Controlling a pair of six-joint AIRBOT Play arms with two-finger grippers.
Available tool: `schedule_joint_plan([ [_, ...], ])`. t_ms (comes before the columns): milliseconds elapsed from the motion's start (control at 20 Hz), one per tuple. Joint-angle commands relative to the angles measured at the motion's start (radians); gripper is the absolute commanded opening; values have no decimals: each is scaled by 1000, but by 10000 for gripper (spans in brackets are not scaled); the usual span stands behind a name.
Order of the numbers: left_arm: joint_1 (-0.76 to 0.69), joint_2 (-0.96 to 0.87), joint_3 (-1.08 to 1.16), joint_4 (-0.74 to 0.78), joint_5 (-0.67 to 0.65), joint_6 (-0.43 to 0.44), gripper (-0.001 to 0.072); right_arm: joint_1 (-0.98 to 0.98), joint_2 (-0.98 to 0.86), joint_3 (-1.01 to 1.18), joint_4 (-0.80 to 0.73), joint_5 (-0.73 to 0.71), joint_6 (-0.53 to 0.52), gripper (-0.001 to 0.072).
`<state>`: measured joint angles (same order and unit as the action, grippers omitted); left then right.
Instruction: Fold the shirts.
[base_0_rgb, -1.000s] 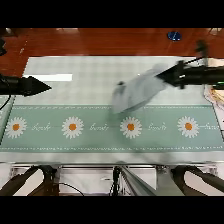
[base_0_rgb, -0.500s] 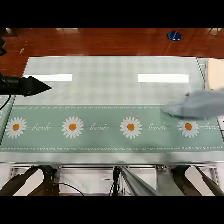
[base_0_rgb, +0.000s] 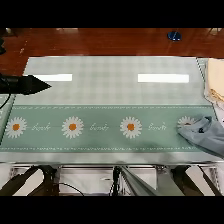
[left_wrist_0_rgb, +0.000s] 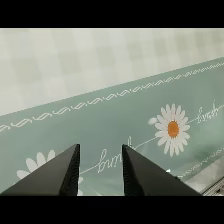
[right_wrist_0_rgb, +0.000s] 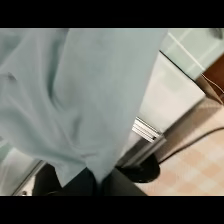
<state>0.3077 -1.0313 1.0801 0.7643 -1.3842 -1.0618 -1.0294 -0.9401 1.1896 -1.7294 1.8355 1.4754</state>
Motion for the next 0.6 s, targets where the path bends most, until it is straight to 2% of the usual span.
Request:
schedule_joint_plan([
  [0, 0, 0, 0, 0, 15, 2, 338, -57, 1, -84, -224, 8, 2, 17],
  [250, 4, 1, 0, -5, 10, 2, 338, -167, 1, -289, -406, 0, -2, 18],
  [500, 7, 3, 3, -8, 16, 2, 338, -294, 1, -456, -482, -60, -21, 20],
  [550, 11, 3, 3, -8, 16, 2, 338, -320, 1, -475, -480, -106, -21, 125],
])
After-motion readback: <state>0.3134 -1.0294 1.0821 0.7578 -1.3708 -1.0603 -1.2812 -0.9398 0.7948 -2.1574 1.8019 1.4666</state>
